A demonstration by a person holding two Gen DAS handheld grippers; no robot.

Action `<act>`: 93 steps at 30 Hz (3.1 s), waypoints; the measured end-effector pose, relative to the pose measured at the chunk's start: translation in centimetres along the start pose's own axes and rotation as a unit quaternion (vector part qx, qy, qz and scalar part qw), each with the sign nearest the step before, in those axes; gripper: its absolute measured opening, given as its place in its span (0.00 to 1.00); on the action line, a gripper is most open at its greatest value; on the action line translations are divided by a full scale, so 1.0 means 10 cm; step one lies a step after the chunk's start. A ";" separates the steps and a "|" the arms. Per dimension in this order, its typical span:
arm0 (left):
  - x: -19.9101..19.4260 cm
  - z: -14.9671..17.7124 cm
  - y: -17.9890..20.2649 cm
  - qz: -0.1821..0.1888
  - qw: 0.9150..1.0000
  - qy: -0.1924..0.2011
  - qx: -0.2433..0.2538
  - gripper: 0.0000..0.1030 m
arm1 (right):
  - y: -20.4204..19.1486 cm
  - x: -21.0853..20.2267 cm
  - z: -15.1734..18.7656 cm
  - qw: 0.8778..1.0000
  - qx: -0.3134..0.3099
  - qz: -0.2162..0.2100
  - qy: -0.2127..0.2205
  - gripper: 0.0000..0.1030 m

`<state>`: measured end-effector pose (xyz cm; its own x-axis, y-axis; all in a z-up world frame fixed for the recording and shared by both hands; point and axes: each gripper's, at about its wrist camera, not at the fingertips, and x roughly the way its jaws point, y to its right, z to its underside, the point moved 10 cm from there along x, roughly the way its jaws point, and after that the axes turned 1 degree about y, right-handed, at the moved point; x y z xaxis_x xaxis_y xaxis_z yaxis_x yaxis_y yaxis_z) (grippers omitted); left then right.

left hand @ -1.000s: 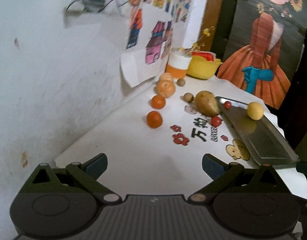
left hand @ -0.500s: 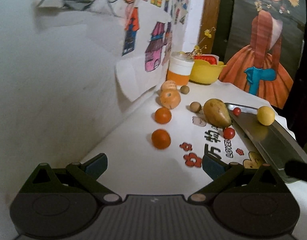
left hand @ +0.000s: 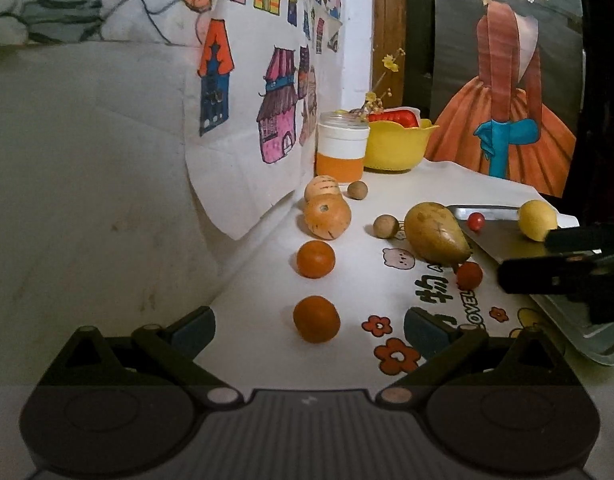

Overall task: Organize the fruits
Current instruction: 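Lift both open tools away from the tray, then grasp a small orange with the left tool while the right tool grasps another red cherry tomato, then carry the orange with the left tool onto the tray while the right tool carries the tomato there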

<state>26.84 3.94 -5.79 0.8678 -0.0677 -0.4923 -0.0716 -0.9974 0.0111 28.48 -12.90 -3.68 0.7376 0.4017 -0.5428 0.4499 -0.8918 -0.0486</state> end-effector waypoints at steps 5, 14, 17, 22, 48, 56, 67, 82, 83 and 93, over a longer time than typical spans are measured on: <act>0.10 0.02 -0.01 0.002 1.000 -0.014 0.006 0.94 | 0.01 0.21 0.01 1.000 -0.027 0.002 -0.014 0.84; 0.21 0.05 0.05 0.025 0.999 -0.032 0.000 0.77 | 0.13 0.49 0.10 0.999 -0.011 0.008 -0.040 0.66; 0.24 0.04 0.07 0.029 0.999 -0.034 -0.001 0.71 | 0.15 0.54 0.11 0.999 -0.003 0.008 -0.046 0.61; 0.28 0.02 0.09 0.032 0.999 -0.035 -0.007 0.54 | 0.13 0.60 0.14 0.998 -0.005 0.006 -0.056 0.54; 0.18 0.08 0.34 0.049 0.997 -0.048 0.014 0.29 | 0.16 0.48 0.23 0.999 0.022 0.009 -0.040 0.26; 0.08 0.12 0.56 0.057 0.996 -0.054 0.033 0.29 | 0.17 0.19 0.32 0.999 0.040 -0.008 -0.033 0.26; -0.13 0.03 1.10 0.084 0.993 -0.045 0.065 0.29 | 0.45 -0.44 0.38 0.998 0.057 0.004 -0.002 0.26; -0.07 -0.30 1.80 0.106 0.992 -0.020 0.060 0.29 | 1.28 -1.17 0.47 0.993 0.080 0.077 0.037 0.26; -0.04 -0.33 1.84 0.106 0.992 -0.019 0.061 0.29 | 1.33 -1.20 0.47 0.993 0.081 0.080 0.039 0.26; 0.28 -0.62 2.04 0.096 0.994 -0.009 0.055 0.29 | 1.71 -1.17 0.30 0.991 0.072 0.094 0.058 0.26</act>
<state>30.81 -16.79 -1.56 0.8239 -0.2557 -0.5058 -0.2900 -0.9570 0.0113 25.98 -33.52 -0.69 0.8582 0.2390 -0.4542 0.2285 -0.9703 -0.0789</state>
